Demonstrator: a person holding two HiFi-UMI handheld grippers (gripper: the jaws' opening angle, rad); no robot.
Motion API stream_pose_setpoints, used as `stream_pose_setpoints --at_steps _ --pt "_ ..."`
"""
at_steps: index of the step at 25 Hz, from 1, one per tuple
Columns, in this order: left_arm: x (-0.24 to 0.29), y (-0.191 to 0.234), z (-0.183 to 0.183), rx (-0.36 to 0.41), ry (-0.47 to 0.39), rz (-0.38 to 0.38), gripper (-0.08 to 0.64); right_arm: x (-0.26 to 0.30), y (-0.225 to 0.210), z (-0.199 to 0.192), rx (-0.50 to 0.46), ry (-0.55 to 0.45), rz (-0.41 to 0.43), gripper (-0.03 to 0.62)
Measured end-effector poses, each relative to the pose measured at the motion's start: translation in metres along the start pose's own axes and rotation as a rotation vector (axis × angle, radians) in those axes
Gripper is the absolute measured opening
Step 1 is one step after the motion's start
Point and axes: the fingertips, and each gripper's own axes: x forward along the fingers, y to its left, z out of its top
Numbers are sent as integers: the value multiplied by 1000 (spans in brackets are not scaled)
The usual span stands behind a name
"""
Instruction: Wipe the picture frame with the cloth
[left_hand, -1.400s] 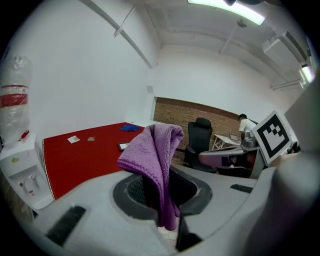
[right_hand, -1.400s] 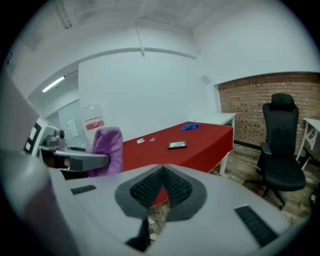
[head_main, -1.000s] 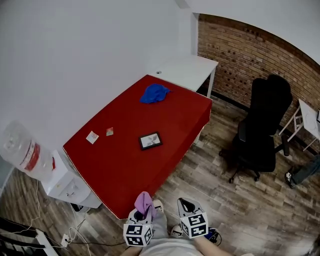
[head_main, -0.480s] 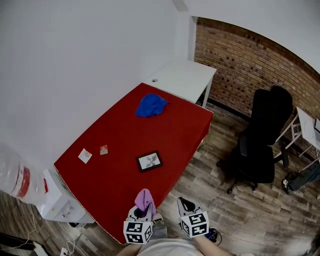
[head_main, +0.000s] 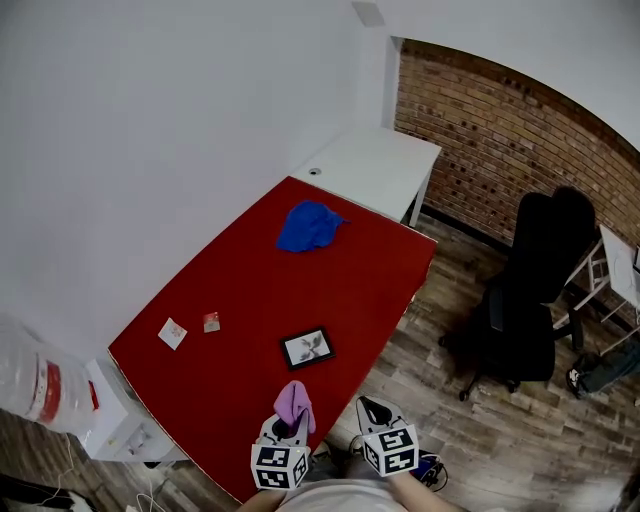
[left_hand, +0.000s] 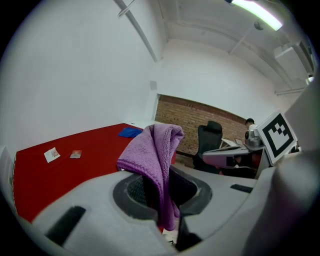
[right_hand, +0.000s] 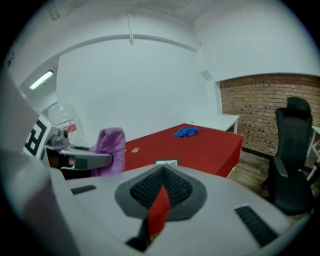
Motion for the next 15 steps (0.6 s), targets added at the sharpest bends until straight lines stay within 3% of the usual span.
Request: stream_pose_setpoints --at_steps 15 --pt "40 22 27 -59 -21 105 54 52 -26 33 -86 34 96 5"
